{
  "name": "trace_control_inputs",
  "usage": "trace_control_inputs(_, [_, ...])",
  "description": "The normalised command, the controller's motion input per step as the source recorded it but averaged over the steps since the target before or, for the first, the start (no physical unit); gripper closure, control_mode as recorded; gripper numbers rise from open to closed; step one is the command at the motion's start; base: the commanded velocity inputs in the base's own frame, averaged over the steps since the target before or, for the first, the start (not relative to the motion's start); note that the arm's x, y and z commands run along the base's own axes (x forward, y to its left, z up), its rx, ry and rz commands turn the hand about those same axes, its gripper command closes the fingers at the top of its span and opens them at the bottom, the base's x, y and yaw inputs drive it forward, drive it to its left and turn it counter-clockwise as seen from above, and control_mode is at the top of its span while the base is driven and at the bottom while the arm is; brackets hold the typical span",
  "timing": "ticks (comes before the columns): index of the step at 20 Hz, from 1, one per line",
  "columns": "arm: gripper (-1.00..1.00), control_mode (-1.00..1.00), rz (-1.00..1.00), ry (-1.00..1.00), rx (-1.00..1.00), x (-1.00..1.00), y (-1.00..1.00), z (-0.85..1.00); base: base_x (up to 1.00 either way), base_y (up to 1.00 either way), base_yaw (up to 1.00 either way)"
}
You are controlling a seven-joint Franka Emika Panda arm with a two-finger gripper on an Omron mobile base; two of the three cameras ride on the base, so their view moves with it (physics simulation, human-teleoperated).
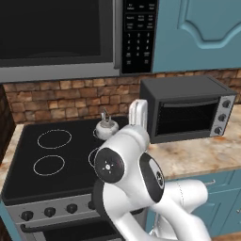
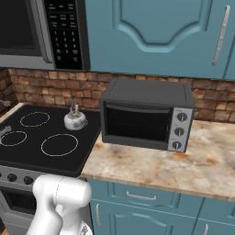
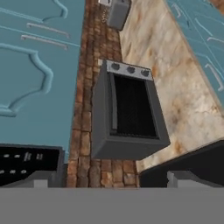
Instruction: The kettle is done boiling. Turn off the stove, then wait for 300 timesteps before moving the kettle to the dining table.
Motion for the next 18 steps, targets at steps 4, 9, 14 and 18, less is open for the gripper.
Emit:
trace_control_inputs(4, [-1.00,-1.00,0.00,-0.20,0.23,0.13,0.10,-0.01,0.00,0.00,0.00])
trace_control_inputs(9, [-1.00,-1.00,0.00,-0.16,0.21,0.10,0.14,-0.11,0.00,0.00,0.00])
trace_control_inputs(14, [-1.00,-1.00,-0.01,-0.03,0.18,0.06,0.00,-0.19,0.00,0.00,0.00])
trace_control_inputs(18, [-1.00,-1.00,-0.11,-0.29,0.26,0.06,0.00,-0.42,0.00,0.00,0.00])
